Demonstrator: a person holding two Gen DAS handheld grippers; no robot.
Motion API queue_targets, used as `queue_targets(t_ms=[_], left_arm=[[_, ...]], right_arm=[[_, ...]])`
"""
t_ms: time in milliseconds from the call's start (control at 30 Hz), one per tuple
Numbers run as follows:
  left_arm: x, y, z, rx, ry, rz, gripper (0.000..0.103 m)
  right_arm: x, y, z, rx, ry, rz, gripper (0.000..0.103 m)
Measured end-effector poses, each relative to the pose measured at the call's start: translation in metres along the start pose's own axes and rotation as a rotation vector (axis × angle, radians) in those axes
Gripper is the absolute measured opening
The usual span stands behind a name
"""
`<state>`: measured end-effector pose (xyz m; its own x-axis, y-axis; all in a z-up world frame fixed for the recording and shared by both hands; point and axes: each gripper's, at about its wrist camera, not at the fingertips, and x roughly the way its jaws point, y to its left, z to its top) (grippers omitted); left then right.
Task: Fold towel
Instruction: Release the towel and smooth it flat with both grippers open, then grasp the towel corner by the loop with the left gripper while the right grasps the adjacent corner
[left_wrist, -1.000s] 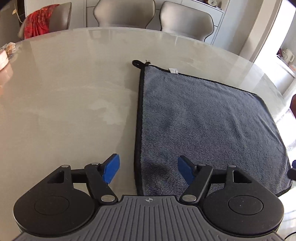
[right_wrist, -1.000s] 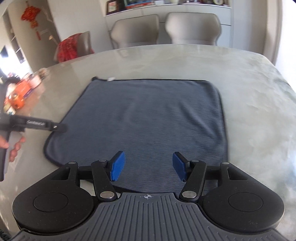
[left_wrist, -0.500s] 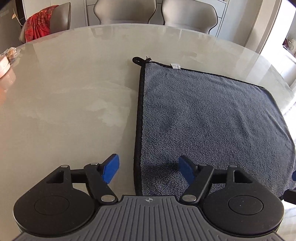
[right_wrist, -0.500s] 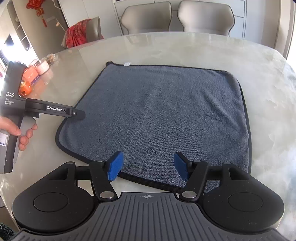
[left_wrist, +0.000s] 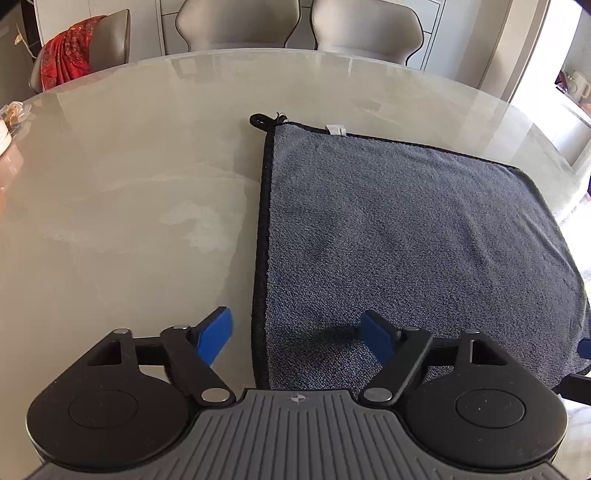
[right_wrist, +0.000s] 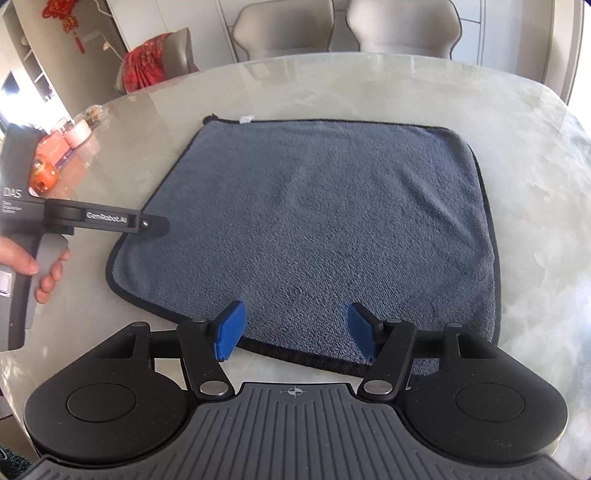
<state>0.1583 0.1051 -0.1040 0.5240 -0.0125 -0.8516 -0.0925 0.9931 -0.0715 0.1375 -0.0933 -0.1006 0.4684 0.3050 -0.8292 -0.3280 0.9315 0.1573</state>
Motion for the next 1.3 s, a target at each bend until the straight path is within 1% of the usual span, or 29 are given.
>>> queue_targets(t_ms=[33,100,133,167,200,233,267,300,433,600,700,767,867,933,1067,1100,1200,1233,1300], left_arm=[[-0.001,0.0,0.0,0.001,-0.002,-0.001,0.063],[-0.002,0.001,0.001,0.005,-0.005,-0.006,0.047],[-0.002,0.003,0.002,0.002,-0.003,-0.005,0.044],[-0.003,0.004,0.002,-0.002,-0.001,-0.003,0.037],[-0.003,0.005,0.003,-0.006,0.001,-0.003,0.027],[-0.003,0.007,0.004,-0.014,0.004,-0.012,0.02],[-0.003,0.011,0.005,-0.033,0.013,-0.04,0.01],[-0.002,0.015,0.006,-0.055,0.02,-0.063,0.008],[-0.004,0.019,0.011,-0.086,0.029,-0.1,0.007],[-0.005,0.025,0.022,-0.17,0.058,-0.188,0.007],[-0.006,0.025,0.029,-0.19,0.07,-0.222,0.007],[-0.006,0.021,0.032,-0.176,0.073,-0.226,0.007],[-0.005,0.018,0.034,-0.166,0.082,-0.228,0.006],[-0.004,0.019,0.035,-0.178,0.094,-0.233,0.007],[-0.005,0.018,0.037,-0.195,0.113,-0.254,0.007],[-0.005,0.018,0.038,-0.192,0.115,-0.253,0.007],[-0.002,0.018,0.038,-0.195,0.127,-0.257,0.007],[-0.002,0.019,0.039,-0.201,0.132,-0.263,0.007],[-0.001,0.02,0.039,-0.207,0.138,-0.271,0.007]], right_arm=[[0.0,0.0,0.0,0.001,0.003,-0.003,0.062],[0.002,0.002,0.0,0.004,0.011,-0.012,0.062],[0.002,0.003,0.0,-0.001,0.015,-0.008,0.062],[0.003,0.004,0.0,-0.005,0.016,-0.002,0.062],[0.003,0.006,0.0,-0.01,0.015,0.009,0.062],[0.003,0.007,0.0,-0.015,0.014,0.022,0.062],[0.003,0.009,0.0,-0.019,0.013,0.034,0.062],[0.003,0.011,0.001,-0.026,0.011,0.044,0.062],[0.002,0.023,0.003,-0.067,-0.014,0.08,0.06],[0.007,0.059,0.007,-0.2,-0.06,0.17,0.06],[0.02,0.082,0.011,-0.263,-0.067,0.199,0.06],[0.031,0.103,0.014,-0.321,-0.09,0.206,0.061],[0.041,0.118,0.021,-0.326,-0.098,0.227,0.061],[0.049,0.127,0.024,-0.324,-0.101,0.231,0.061],[0.061,0.136,0.026,-0.337,-0.106,0.22,0.06],[0.064,0.138,0.027,-0.338,-0.106,0.221,0.059],[0.071,0.14,0.031,-0.311,-0.12,0.23,0.058],[0.073,0.142,0.032,-0.309,-0.125,0.227,0.057],[0.077,0.146,0.034,-0.314,-0.137,0.215,0.047]])
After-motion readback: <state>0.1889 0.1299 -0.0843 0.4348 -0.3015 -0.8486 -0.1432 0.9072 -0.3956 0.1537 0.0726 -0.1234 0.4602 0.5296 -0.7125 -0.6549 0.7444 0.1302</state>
